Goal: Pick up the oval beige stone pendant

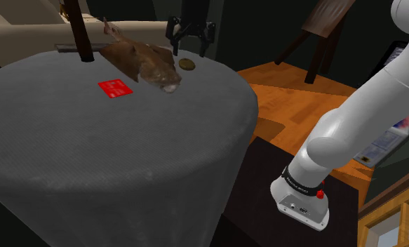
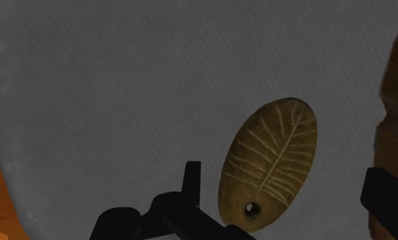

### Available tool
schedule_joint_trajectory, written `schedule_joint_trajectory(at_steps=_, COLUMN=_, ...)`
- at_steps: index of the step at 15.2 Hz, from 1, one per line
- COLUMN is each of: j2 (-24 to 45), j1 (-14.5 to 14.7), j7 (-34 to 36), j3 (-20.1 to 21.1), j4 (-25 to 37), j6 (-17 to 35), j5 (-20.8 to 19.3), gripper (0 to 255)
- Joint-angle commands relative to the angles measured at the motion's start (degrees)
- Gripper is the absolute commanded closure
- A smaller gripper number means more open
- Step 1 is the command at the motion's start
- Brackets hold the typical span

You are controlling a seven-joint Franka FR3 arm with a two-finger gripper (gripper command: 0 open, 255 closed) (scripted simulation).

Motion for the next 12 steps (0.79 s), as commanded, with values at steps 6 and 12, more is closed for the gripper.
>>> schedule_joint_trajectory(at_steps=6, j2=-0.2, j1=0.2, j7=-0.2, j3=0.2, j4=-3.8, j6=3.6, j5=0.2, gripper=0)
schedule_joint_trajectory(at_steps=12, j2=-0.1, j1=0.2, j7=-0.2, j3=0.2, j4=-3.8, j6=3.6, j5=0.2, gripper=255)
